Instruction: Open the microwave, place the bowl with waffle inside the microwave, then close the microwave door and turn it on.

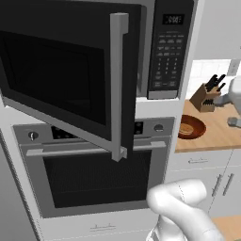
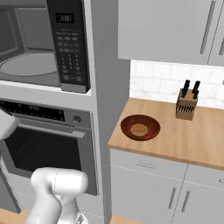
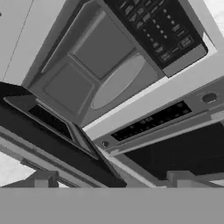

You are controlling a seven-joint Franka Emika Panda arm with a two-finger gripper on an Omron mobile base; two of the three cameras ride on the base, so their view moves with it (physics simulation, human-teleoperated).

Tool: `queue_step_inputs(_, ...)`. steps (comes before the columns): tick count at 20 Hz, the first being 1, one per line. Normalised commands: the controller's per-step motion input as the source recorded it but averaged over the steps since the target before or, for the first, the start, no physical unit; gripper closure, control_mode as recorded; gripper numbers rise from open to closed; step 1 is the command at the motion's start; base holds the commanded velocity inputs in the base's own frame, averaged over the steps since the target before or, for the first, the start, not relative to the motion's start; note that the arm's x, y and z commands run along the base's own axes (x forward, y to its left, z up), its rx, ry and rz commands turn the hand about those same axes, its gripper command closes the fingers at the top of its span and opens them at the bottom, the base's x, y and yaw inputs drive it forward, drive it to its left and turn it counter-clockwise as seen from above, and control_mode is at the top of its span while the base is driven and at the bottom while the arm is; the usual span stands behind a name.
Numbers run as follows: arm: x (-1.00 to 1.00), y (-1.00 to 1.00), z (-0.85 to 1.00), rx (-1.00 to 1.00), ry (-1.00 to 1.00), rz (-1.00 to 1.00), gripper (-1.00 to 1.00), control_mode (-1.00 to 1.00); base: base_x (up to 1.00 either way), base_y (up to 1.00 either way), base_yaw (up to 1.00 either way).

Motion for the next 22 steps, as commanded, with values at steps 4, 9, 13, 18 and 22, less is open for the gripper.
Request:
queue_step_inputs(4, 0.67, 0.23, -1.00, 0.08, 0.05, -0.09, -1.00, -1.00, 0.00, 0.00, 0.00)
queue_step_inputs(9, 0.32, 0.07, -0.40, 0.27, -0.13, -0.05, -1.00, -1.00, 0.00, 0.00, 0.00)
queue_step_inputs(13, 0.32, 0.05, 0.00, 0.30, -0.04, 0.00, -1.00, -1.00, 0.00, 0.00, 0.00)
queue_step_inputs(18, 0.49, 0.21, 0.00, 0.20, 0.13, 0.07, -1.00, -1.00, 0.00, 0.00, 0.00)
queue_step_inputs(22, 0.26, 0.55, -0.24, 0.08, 0.02, 0.09, -1.00, -1.00, 0.00, 0.00, 0.00)
